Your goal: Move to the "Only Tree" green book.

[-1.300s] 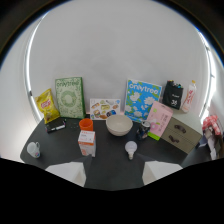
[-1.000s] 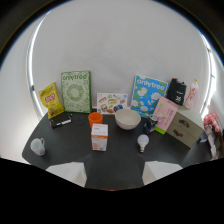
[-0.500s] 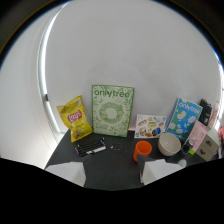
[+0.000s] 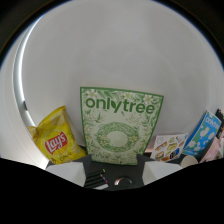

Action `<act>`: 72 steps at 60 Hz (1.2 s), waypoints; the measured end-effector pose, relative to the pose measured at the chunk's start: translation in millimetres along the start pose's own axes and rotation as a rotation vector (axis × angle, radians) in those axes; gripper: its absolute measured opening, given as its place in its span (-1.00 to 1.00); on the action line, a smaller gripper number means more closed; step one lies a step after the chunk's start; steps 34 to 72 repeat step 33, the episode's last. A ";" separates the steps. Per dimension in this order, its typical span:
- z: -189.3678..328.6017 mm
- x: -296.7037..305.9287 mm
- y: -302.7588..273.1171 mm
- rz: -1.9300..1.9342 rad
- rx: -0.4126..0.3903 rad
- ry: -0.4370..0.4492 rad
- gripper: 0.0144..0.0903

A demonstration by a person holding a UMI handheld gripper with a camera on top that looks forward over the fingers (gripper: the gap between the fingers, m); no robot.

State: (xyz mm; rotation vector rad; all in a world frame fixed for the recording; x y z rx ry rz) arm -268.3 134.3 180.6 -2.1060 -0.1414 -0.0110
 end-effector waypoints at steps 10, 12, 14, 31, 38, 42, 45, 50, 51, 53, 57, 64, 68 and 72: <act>22.0 0.3 2.0 0.003 -0.018 0.004 0.89; 23.3 0.2 2.7 0.001 -0.024 0.003 0.89; 25.1 -0.3 3.2 0.001 -0.025 0.003 0.89; 25.8 1.6 5.0 -0.008 -0.024 0.010 0.89; 25.6 1.7 5.0 -0.009 -0.024 0.011 0.89; 25.6 1.7 5.0 -0.009 -0.024 0.011 0.89; 25.6 1.7 5.0 -0.009 -0.024 0.011 0.89; 25.6 1.7 5.0 -0.009 -0.024 0.011 0.89; 25.6 1.7 5.0 -0.009 -0.024 0.011 0.89; 25.6 1.7 5.0 -0.009 -0.024 0.011 0.89; 25.6 1.7 5.0 -0.009 -0.024 0.011 0.89; 25.6 1.7 5.0 -0.009 -0.024 0.011 0.89; 25.6 1.7 5.0 -0.009 -0.024 0.011 0.89; 25.6 1.7 5.0 -0.009 -0.024 0.011 0.89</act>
